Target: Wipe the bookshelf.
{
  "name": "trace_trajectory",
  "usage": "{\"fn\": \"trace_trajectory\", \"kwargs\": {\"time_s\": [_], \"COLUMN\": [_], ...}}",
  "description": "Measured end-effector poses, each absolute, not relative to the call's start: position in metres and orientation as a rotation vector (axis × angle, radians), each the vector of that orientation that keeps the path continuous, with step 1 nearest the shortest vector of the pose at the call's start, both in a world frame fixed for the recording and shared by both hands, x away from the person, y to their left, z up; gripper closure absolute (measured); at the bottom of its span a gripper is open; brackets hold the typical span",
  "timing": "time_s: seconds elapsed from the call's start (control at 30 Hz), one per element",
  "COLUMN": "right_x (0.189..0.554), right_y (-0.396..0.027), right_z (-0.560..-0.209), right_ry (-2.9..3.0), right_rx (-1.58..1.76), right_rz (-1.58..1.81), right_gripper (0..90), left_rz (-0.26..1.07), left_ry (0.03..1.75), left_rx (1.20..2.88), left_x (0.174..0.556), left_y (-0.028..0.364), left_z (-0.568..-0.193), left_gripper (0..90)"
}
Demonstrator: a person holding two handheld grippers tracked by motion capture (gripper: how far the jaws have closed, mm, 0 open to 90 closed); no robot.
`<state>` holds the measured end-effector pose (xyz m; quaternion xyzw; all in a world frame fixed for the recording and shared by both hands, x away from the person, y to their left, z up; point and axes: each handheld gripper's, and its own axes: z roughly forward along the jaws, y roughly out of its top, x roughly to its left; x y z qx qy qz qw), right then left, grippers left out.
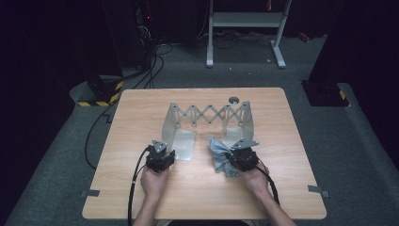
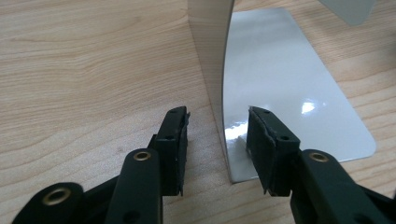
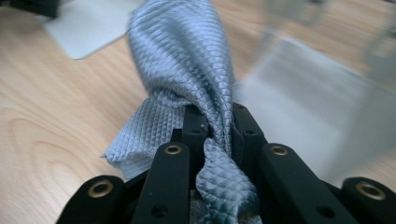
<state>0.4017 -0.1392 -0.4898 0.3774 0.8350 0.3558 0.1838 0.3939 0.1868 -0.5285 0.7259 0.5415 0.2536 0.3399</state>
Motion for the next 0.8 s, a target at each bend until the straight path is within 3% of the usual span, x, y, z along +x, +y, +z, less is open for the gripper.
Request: {"fn": "trace_trajectory", "kwargs": {"time_s": [0.17,0.4,0.8], "right_x": [0.405,0.417,0.423], "right_y": [-0.159,-0.152,-0.138], "right_z": [-0.486,-0.491,-0.478], "right_ry": [2.278,2.222,2.101], "right_rx": [1.161,1.238,1.266], "right_rz": [0.920,0.880,0.921], "right_gripper": [80.0,80.3,80.4], "left_rz": [0.660,0.664,0.646], "left_ry": [1.402,1.398,1.364], "left_rx": [1.894,1.898,1.905], "left_x": [0.394,0.394,0.393], "left_y": [0.186,0.186,0.184], "left_z": [-0.528,-0.528,-0.529], "left_gripper": [59.6,60.0,71.5]}}
